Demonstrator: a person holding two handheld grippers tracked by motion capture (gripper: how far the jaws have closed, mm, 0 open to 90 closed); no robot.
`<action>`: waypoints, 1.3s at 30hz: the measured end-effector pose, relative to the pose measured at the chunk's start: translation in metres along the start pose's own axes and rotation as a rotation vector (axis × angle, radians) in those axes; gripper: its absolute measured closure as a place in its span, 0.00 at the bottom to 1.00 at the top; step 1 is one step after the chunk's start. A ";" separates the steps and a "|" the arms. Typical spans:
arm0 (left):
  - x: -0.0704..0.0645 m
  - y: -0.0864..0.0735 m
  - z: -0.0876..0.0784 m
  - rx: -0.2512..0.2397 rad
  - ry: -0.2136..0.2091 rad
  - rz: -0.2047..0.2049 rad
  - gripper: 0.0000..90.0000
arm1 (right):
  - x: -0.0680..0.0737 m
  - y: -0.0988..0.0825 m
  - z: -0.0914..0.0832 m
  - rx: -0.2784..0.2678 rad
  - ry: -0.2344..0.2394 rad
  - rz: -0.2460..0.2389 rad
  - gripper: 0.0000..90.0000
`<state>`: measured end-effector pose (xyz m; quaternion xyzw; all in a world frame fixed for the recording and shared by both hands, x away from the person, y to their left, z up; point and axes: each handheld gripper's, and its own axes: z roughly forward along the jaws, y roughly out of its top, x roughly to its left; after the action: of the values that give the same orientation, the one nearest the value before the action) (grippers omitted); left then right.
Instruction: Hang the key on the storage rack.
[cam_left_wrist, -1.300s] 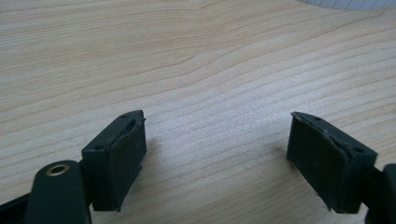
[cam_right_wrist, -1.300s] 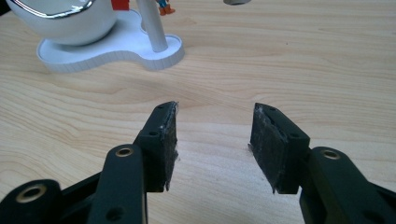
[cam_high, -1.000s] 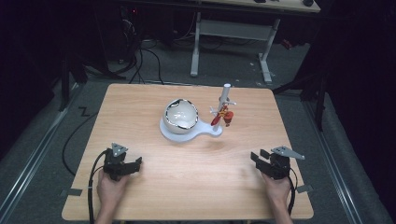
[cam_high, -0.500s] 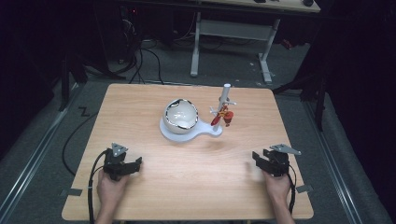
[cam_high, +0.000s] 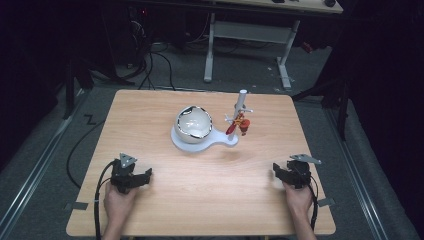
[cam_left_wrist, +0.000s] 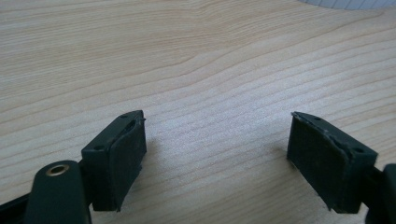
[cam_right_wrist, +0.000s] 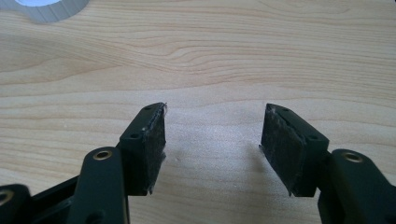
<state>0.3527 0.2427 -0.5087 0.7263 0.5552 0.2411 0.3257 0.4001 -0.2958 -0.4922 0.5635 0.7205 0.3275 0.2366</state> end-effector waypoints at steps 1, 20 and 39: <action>0.000 0.000 0.000 0.000 0.000 0.000 0.22 | 0.000 0.000 0.000 0.000 0.000 0.001 0.45; 0.000 0.000 0.000 0.000 0.000 0.000 0.22 | -0.002 -0.004 0.010 0.010 -0.030 -0.032 0.36; 0.000 0.000 0.000 -0.001 -0.001 -0.002 0.22 | -0.002 -0.008 0.006 0.011 -0.045 -0.016 0.34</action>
<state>0.3522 0.2431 -0.5087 0.7258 0.5556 0.2407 0.3266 0.3997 -0.2978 -0.5025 0.5662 0.7214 0.3088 0.2523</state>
